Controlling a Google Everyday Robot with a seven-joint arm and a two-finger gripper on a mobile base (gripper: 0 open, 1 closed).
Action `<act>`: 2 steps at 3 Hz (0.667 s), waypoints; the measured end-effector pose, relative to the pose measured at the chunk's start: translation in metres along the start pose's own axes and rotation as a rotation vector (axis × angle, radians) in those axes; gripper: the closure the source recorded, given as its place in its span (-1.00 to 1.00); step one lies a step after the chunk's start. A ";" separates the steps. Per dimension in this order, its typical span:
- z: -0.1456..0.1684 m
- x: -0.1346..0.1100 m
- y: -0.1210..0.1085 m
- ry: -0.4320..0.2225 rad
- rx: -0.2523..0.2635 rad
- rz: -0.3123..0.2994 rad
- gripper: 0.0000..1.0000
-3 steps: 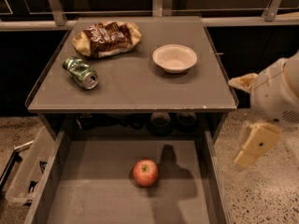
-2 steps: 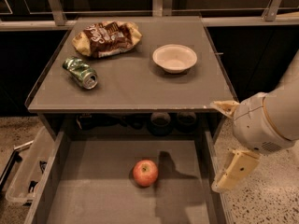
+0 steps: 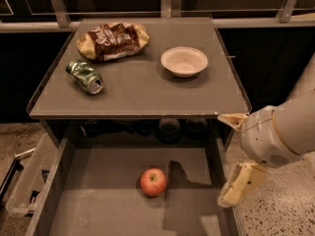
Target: Pick apple from top drawer and place on counter
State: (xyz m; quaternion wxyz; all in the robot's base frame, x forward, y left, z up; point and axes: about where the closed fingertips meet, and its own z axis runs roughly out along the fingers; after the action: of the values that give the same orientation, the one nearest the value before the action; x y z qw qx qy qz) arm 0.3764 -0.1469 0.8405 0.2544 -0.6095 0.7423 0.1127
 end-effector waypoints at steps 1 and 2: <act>0.042 0.003 0.009 -0.085 -0.037 0.027 -1.00; 0.086 0.002 0.016 -0.211 -0.049 0.034 -1.00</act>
Offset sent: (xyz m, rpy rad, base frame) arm 0.0125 0.0702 -0.1209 0.3918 -0.0334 0.0728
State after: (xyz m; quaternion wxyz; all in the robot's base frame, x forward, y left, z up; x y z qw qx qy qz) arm 0.3817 -0.1040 0.7643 0.3143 -0.5877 0.7186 0.1989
